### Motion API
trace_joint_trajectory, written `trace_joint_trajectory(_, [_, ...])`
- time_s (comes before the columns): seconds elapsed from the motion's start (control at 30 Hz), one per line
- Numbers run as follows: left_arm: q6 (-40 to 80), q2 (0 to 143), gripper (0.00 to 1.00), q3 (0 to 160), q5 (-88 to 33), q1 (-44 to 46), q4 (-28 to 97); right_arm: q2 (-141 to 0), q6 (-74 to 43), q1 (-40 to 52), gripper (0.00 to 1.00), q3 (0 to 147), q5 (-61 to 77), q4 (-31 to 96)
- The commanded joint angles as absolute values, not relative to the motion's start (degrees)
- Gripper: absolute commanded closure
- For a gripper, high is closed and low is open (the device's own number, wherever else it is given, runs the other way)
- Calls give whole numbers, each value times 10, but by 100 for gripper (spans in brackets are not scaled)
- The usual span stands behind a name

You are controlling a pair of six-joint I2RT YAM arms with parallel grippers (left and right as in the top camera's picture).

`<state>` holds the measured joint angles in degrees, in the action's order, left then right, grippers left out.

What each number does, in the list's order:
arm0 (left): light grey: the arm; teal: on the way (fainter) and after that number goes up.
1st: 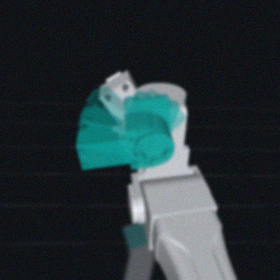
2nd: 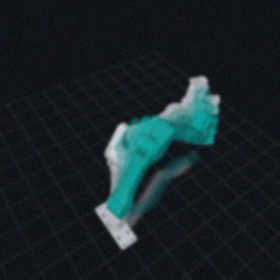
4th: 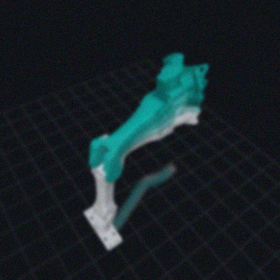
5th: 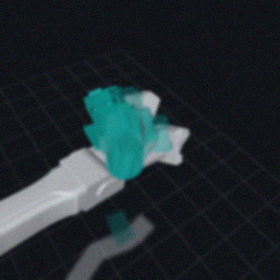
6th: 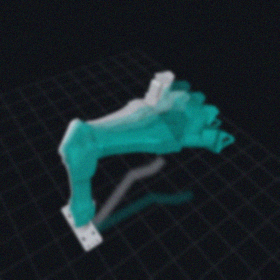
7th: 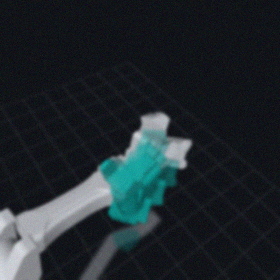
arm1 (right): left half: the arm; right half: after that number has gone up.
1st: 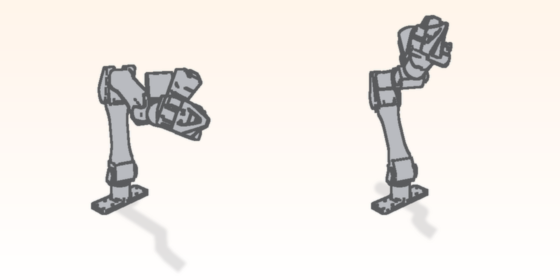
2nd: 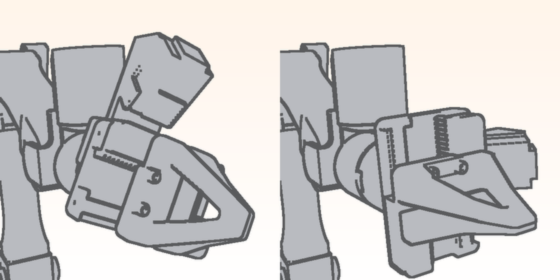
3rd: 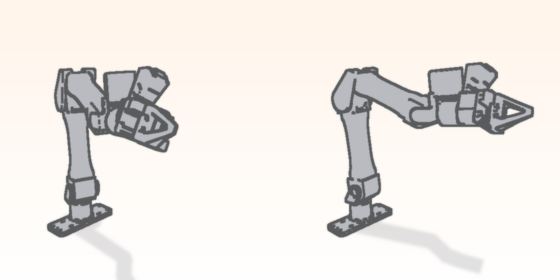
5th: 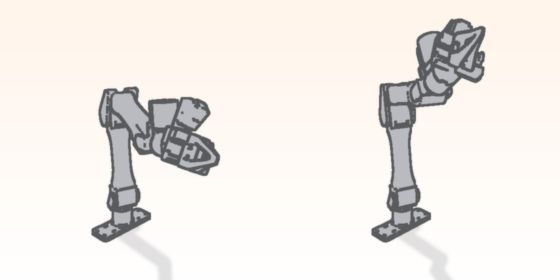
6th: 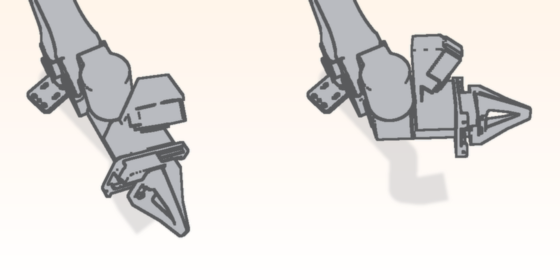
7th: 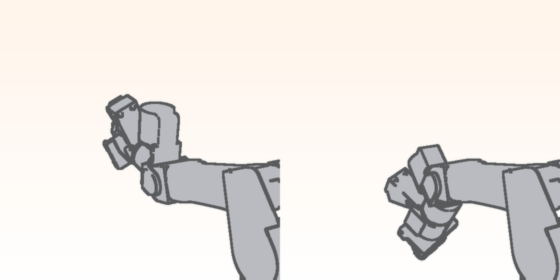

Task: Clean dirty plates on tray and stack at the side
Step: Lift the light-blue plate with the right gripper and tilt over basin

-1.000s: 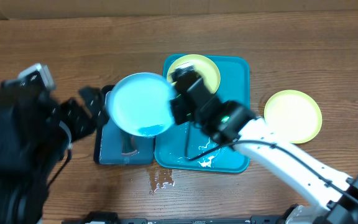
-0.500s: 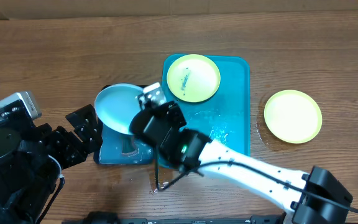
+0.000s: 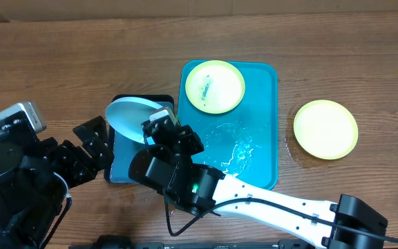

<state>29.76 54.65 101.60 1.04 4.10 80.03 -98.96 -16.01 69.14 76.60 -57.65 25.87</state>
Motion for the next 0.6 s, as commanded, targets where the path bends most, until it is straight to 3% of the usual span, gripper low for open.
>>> trace_joint_trajectory(0.0, [289,547,0,1023,5,40,800,-977,-146,708,96,774,-635,258])
trace_joint_trajectory(0.27, [289,547,0,1023,5,40,800,-977,-117,743,96,774,-745,258])
trace_joint_trajectory(0.57, [289,547,0,1023,5,40,800,-977,-117,749,96,774,-752,258])
